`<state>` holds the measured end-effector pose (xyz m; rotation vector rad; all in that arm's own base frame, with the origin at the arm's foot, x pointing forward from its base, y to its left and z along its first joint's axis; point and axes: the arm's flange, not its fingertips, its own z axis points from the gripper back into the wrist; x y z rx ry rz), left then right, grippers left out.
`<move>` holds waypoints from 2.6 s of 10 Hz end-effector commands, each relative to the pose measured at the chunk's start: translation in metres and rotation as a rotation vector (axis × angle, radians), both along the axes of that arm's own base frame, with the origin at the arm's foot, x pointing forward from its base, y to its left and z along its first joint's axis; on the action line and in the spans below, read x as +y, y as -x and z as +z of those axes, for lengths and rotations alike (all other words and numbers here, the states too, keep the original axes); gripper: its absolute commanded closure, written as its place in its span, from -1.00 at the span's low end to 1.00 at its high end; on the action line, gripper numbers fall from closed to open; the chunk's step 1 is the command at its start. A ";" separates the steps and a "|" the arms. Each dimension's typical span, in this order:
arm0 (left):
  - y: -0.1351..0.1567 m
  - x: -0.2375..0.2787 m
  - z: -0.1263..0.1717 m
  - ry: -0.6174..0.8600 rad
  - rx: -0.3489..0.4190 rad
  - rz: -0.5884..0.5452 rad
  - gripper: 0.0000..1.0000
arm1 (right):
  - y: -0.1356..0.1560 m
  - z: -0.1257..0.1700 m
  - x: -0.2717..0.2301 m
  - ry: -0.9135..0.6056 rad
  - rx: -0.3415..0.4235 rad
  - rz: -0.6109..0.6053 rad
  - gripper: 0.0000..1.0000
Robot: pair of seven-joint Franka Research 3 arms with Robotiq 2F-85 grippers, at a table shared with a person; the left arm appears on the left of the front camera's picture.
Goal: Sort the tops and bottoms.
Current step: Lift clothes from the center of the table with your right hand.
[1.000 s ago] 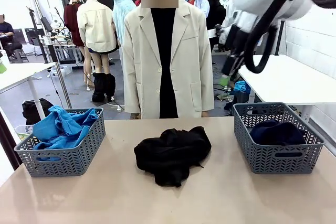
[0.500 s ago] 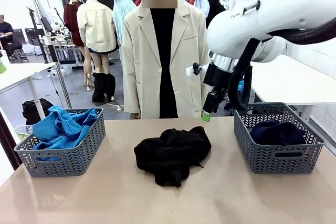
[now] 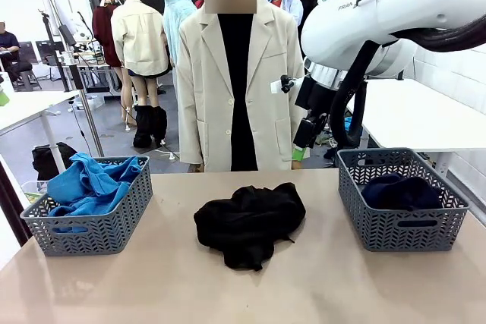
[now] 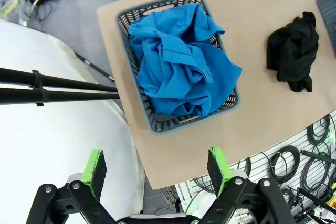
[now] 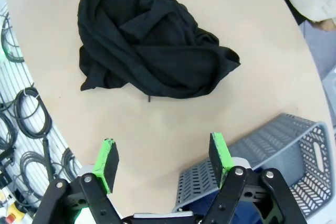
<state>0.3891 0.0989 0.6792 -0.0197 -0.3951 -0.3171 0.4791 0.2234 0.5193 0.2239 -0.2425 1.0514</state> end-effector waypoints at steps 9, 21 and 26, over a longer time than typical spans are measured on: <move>0.000 0.000 0.001 0.006 -0.005 0.013 -1.00 | 0.000 -0.115 0.103 0.092 0.271 0.249 -0.71; 0.000 0.000 0.001 0.006 -0.005 0.013 -1.00 | 0.010 -0.187 0.131 0.329 -0.138 0.099 -0.47; 0.000 0.000 0.001 0.006 -0.005 0.013 -1.00 | 0.013 -0.177 0.130 0.271 -0.140 0.052 1.00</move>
